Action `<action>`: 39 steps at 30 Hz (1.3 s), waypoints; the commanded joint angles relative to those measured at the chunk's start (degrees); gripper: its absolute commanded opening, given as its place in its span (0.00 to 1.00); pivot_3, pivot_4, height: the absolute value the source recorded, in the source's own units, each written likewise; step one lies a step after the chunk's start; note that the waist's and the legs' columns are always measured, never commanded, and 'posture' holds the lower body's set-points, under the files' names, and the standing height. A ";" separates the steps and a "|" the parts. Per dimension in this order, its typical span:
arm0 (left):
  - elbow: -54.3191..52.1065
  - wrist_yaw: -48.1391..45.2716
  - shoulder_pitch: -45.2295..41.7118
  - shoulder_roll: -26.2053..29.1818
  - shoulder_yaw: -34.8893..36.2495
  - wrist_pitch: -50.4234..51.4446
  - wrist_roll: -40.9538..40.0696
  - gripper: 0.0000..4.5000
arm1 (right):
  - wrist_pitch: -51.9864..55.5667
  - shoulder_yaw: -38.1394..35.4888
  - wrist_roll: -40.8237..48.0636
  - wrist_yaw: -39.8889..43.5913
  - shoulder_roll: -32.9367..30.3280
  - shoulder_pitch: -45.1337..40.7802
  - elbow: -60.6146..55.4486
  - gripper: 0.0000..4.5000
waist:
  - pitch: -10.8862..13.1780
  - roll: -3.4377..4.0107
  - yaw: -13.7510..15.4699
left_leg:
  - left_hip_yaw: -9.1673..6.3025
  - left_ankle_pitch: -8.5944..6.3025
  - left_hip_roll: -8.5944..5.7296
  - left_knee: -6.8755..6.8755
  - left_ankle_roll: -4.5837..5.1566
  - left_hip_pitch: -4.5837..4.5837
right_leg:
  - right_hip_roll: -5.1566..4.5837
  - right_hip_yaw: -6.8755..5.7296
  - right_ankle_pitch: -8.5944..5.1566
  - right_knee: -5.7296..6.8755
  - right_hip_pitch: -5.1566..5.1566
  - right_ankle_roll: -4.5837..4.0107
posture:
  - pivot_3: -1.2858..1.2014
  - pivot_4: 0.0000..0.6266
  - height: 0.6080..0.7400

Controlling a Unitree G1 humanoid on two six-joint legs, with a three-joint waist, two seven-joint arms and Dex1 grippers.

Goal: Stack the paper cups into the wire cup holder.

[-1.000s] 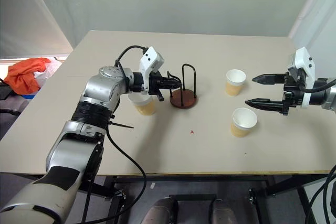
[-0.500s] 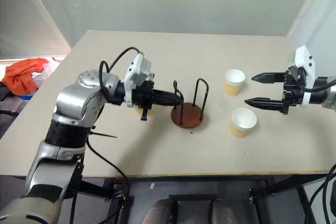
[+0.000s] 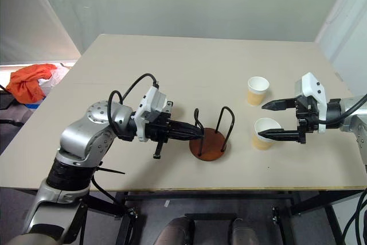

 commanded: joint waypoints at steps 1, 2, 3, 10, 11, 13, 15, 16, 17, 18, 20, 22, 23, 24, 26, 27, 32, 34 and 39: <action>0.26 -0.18 1.46 0.70 -2.19 -3.24 2.62 0.01 | -0.65 0.23 -1.57 -1.19 -1.72 -0.34 -1.20 1.00 | 0.00 0.00 -0.10 | 0.00 -0.02 0.00 -0.01 -0.01 0.00 | 0.00 0.00 0.00 -0.01 0.00 0.00 | 0.52 0.24 1.00; 0.16 -0.10 1.79 0.92 -2.72 -3.53 3.20 0.01 | -0.74 0.35 -1.93 -1.41 -1.76 -0.51 -0.73 1.00 | 0.00 0.00 -0.13 | -0.01 -0.03 0.01 -0.02 -0.02 -0.01 | 0.00 -0.01 0.00 -0.02 -0.01 0.01 | 0.52 0.24 1.00; -0.05 -0.06 2.08 1.21 -3.24 -3.03 3.47 0.01 | -1.10 0.54 -2.47 -1.48 -1.85 -0.72 -0.11 1.00 | 0.00 0.00 -0.16 | -0.01 -0.04 0.01 -0.04 -0.02 -0.01 | 0.00 -0.01 -0.01 -0.04 -0.02 0.01 | 0.52 0.24 1.00; 3.35 3.38 2.55 1.43 -5.59 -4.52 8.69 0.34 | -2.56 1.52 -4.52 -0.71 -3.07 -0.66 0.57 1.00 | 0.00 0.00 -0.10 | -0.02 -0.09 0.00 -0.05 -0.02 -0.02 | 0.00 -0.01 -0.04 -0.05 -0.03 0.05 | 0.52 0.24 1.00; 3.34 3.37 2.74 1.59 -5.62 -4.67 8.90 0.41 | -2.89 1.69 -4.80 -0.56 -3.40 -0.41 0.41 1.00 | 0.00 0.00 -0.12 | -0.02 -0.09 0.01 -0.05 -0.03 -0.03 | 0.00 -0.01 -0.04 -0.05 -0.03 0.05 | 0.52 0.24 1.00; 2.36 3.19 3.31 2.35 -4.67 -4.15 8.40 0.56 | -3.76 2.23 -5.56 0.42 -4.85 0.21 -0.79 1.00 | 0.00 0.00 -0.14 | -0.02 -0.10 0.00 -0.06 -0.03 -0.03 | 0.00 -0.01 -0.04 -0.07 -0.03 0.05 | 0.52 0.24 1.00; 1.77 3.46 3.57 3.02 -3.81 -3.85 8.12 0.72 | -4.35 2.83 -6.06 1.23 -6.11 0.51 -1.89 1.00 | 0.00 0.00 -0.12 | -0.02 -0.13 0.00 -0.08 -0.05 -0.04 | 0.01 -0.01 -0.08 -0.07 -0.04 0.04 | 0.52 0.24 1.00; 1.68 3.59 3.66 3.42 -3.15 -3.41 7.67 0.80 | -4.71 3.34 -6.53 1.45 -6.60 0.45 -2.43 1.00 | 0.00 0.00 -0.13 | -0.02 -0.15 0.00 -0.09 -0.06 -0.04 | 0.01 -0.01 -0.12 -0.07 -0.04 0.03 | 0.52 0.24 1.00; 1.60 3.72 3.71 3.66 -2.76 -3.05 7.32 0.85 | -5.01 3.63 -6.82 1.60 -6.91 0.43 -2.69 1.00 | 0.00 0.00 -0.14 | -0.02 -0.16 0.00 -0.10 -0.07 -0.04 | 0.01 -0.01 -0.13 -0.07 -0.05 0.03 | 0.52 0.24 1.00; 0.54 3.46 4.55 5.41 -1.30 -2.63 6.82 0.93 | -5.48 4.39 -7.49 1.91 -7.38 0.39 -3.46 1.00 | 0.00 0.00 -0.14 | -0.02 -0.19 0.00 -0.11 -0.08 -0.04 | 0.01 -0.01 -0.14 -0.07 -0.06 0.03 | 0.52 0.24 1.00; -2.48 1.90 6.34 9.10 1.93 -1.52 4.52 1.00 | -6.39 5.75 -8.71 2.37 -8.14 0.43 -4.33 1.00 | 0.01 -0.01 -0.28 | -0.03 -0.24 0.01 -0.11 -0.10 -0.05 | 0.04 -0.01 -0.19 -0.07 -0.09 0.02 | 0.52 0.24 1.00; -5.70 0.55 7.94 12.71 5.95 0.46 1.04 1.00 | -6.95 6.86 -9.79 2.16 -7.94 0.21 -4.04 1.00 | 0.01 -0.02 -0.69 | -0.03 -0.32 0.02 -0.14 -0.16 -0.05 | 0.07 0.00 -0.22 -0.06 -0.16 0.00 | 0.52 0.24 1.00; -7.30 0.26 8.14 14.60 8.65 1.80 -0.99 1.00 | -7.21 7.72 -10.60 1.87 -7.49 -0.02 -3.52 1.00 | 0.01 -0.02 -0.78 | -0.03 -0.33 0.03 -0.19 -0.18 -0.08 | 0.10 0.00 -0.24 -0.06 -0.21 -0.02 | 0.52 0.24 1.00; -8.40 0.38 7.84 16.17 10.85 3.32 -2.78 1.00 | -7.65 8.57 -11.47 1.72 -7.12 -0.20 -2.88 1.00 | 0.01 -0.02 -0.76 | -0.03 -0.34 0.03 -0.22 -0.19 -0.07 | 0.11 -0.01 -0.28 -0.05 -0.23 -0.05 | 0.52 0.24 1.00; -9.46 0.96 6.49 18.54 14.40 5.24 -5.25 1.00 | -8.67 10.21 -13.20 1.61 -6.54 -0.32 -1.74 1.00 | 0.01 -0.02 -0.71 | -0.03 -0.34 0.04 -0.28 -0.19 -0.06 | 0.11 -0.01 -0.34 -0.04 -0.24 -0.08 | 0.52 0.24 1.00; -9.53 1.47 5.39 19.61 15.99 5.65 -6.06 1.00 | -9.15 11.30 -14.26 1.36 -6.02 -0.47 -1.18 1.00 | 0.01 -0.01 -0.54 | -0.04 -0.34 0.05 -0.30 -0.19 -0.05 | 0.11 -0.02 -0.34 -0.03 -0.24 -0.10 | 0.52 0.24 1.00; -14.02 1.48 2.74 23.56 21.73 9.44 -13.52 1.00 | -11.66 15.98 -18.71 1.06 -3.05 -1.85 1.72 0.96 | 0.01 0.00 -0.52 | -0.08 -0.34 0.05 -0.30 -0.17 -0.04 | 0.08 -0.01 -0.33 -0.03 -0.25 -0.21 | 0.52 0.24 1.00; -15.35 2.68 3.35 24.07 21.86 10.50 -14.54 1.00 | -12.66 16.98 -19.69 1.78 -2.69 -2.07 2.14 0.88 | 0.00 0.03 -0.53 | -0.07 -0.36 0.04 -0.33 -0.16 -0.04 | 0.04 -0.01 -0.33 -0.03 -0.25 -0.22 | 0.52 0.24 1.00; -16.80 5.05 5.63 24.87 22.37 11.37 -15.56 1.00 | -14.86 17.68 -20.93 2.61 -1.50 -3.81 4.24 0.52 | 0.00 0.03 -0.80 | -0.08 -0.35 0.08 -0.43 -0.18 -0.02 | 0.04 -0.02 -0.33 0.01 -0.32 -0.24 | 0.52 0.24 1.00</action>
